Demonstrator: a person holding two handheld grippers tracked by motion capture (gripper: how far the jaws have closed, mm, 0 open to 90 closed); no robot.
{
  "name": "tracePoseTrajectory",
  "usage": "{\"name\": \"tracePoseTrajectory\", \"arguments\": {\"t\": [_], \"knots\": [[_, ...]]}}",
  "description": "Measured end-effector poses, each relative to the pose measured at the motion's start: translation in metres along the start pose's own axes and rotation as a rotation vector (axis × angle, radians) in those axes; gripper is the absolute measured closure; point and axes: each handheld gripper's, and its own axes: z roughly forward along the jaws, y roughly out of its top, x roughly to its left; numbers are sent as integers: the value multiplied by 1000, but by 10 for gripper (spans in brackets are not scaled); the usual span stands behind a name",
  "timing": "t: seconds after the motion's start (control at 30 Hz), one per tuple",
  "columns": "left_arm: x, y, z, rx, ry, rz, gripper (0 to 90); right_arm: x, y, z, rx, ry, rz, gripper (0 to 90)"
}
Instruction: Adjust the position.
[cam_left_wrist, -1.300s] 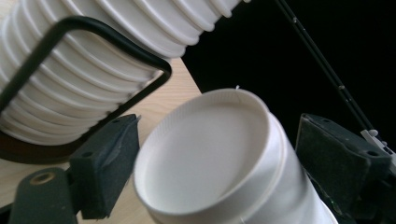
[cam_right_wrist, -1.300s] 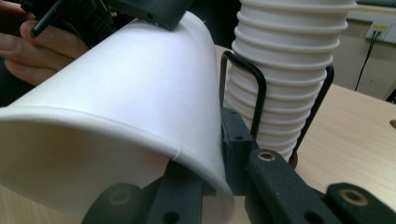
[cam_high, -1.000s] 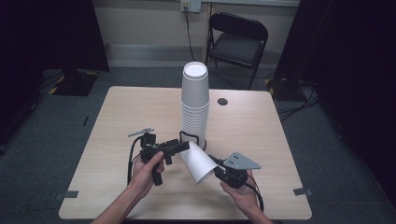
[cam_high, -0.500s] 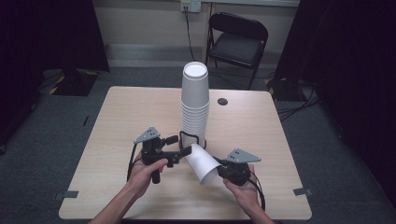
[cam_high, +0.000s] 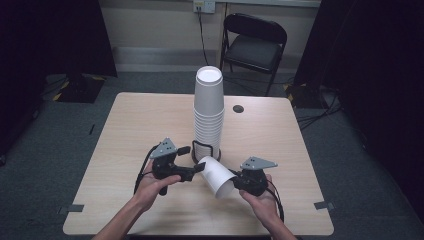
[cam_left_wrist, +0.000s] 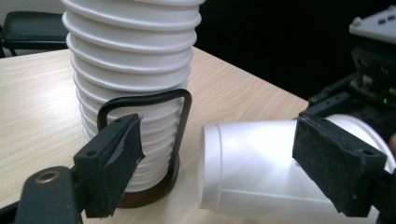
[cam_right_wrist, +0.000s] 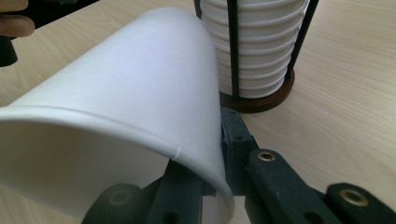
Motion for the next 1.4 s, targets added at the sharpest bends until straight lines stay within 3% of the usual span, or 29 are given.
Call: {"name": "tracePoseTrajectory", "arguments": {"t": [0.2,0.27,0.3,0.37,0.4,0.5,0.57,0.63,0.67,1.0,1.27,1.4], "knots": [[-3,-1,1,29,8,80,159,-4,2,-1,16,7,10,868],[-6,-2,2,42,-11,119,158,-6,1,-3,19,13,24,868],[-6,-2,2,42,-11,119,158,-6,1,-3,19,13,24,868],[-8,-4,3,68,-35,182,158,-7,2,-3,37,17,23,868],[-8,-4,3,68,-35,182,158,-7,2,-3,37,17,23,868],[-12,-5,3,87,-41,256,159,-9,4,-4,59,23,24,868],[-15,-6,4,98,-54,328,159,-8,4,-5,68,28,29,869],[-16,-6,4,110,-48,347,159,-8,4,-5,70,30,26,868],[-17,-7,6,106,-56,332,159,-8,3,-5,76,28,20,868],[-29,-13,9,170,-125,488,168,-9,6,-6,137,82,34,869],[-34,-18,12,186,-127,553,163,-10,7,-4,162,106,41,868],[-38,-21,14,209,-150,597,158,-11,8,-4,175,115,43,868]]}}
